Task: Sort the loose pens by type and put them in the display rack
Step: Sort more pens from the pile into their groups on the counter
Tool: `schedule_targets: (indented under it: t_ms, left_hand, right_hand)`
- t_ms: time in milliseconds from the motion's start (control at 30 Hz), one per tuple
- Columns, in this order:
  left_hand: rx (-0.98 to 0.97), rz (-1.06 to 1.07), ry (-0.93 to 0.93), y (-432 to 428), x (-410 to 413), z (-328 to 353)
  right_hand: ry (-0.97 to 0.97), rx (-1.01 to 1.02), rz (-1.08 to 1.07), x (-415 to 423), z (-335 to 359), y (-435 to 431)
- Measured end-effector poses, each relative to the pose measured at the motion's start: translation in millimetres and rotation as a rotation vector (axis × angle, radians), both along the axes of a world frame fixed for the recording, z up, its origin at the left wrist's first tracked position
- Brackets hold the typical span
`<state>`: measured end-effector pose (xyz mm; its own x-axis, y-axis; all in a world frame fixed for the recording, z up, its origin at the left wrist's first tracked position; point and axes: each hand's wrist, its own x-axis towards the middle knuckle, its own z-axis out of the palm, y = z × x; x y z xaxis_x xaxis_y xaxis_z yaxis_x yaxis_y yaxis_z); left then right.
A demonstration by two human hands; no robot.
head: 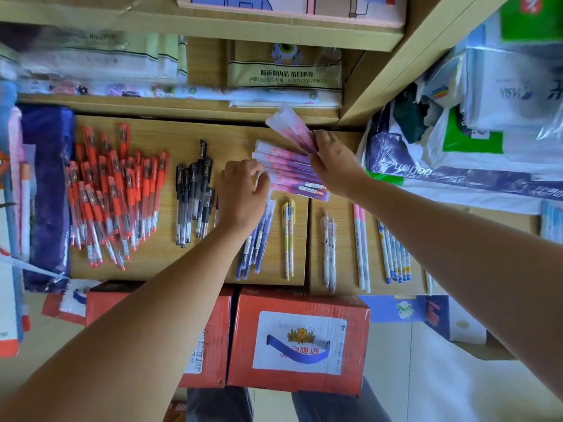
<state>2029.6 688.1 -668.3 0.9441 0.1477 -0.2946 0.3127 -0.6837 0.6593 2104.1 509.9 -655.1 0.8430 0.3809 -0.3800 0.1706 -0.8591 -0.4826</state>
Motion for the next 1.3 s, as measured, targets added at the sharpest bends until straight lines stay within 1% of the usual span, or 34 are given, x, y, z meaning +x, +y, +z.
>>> schedule_targets:
  t_ms: [100, 133, 167, 233, 367, 400, 433, 500, 567, 600, 633, 700, 767, 967, 1133, 1300]
  left_hand:
    - [-0.476, 0.326, 0.177, -18, 15, 23]
    - [-0.621, 0.413, 0.226, -23, 18, 29]
    - [-0.722, 0.502, 0.251, -26, 21, 33]
    - [-0.832, 0.673, 0.288, -28, 25, 39]
    - [-0.936, 0.845, 0.319, -23, 27, 36]
    - [-0.954, 0.879, 0.305, -20, 28, 35]
    - [-0.955, 0.912, 0.294, -17, 28, 34]
    - [-0.943, 0.965, 0.285, -10, 28, 35]
    - [-0.947, 0.959, 0.305, -1, 28, 33]
    - [-0.953, 0.946, 0.317, 3, 27, 32]
    - [-0.960, 0.937, 0.334, 7, 25, 31]
    - [-0.955, 0.935, 0.369, 13, 22, 27]
    - [-0.953, 0.923, 0.393, 18, 19, 23]
    - [-0.937, 0.921, 0.430, 24, 13, 20]
    - [-0.952, 0.895, 0.457, 25, 11, 24]
    - [-0.957, 0.879, 0.476, 23, 8, 28]
  right_hand:
    - [0.061, 0.129, 0.083, -9, 12, 9]
    - [0.080, 0.153, 0.120, -13, 15, 13]
    - [0.104, 0.178, 0.147, -17, 16, 16]
    - [0.172, 0.233, 0.160, -25, 20, 22]
    - [0.289, 0.235, 0.171, -28, 27, 27]
    - [0.294, 0.251, 0.146, -27, 27, 27]
    - [0.259, 0.280, 0.104, -24, 27, 28]
    - [0.064, 0.273, 0.009, -16, 17, 25]
    - [-0.086, 0.153, -0.082, -6, 7, 22]
    - [-0.102, 0.068, -0.106, -1, 2, 20]
    - [-0.079, -0.035, -0.096, 2, -2, 20]
    - [-0.031, -0.233, -0.005, 3, -9, 23]
    - [-0.052, -0.323, 0.053, 2, -13, 27]
    - [-0.031, -0.336, 0.068, 6, -14, 29]
    - [-0.023, -0.261, 0.032, 3, -14, 30]
    - [-0.020, -0.256, 0.062, -1, -17, 27]
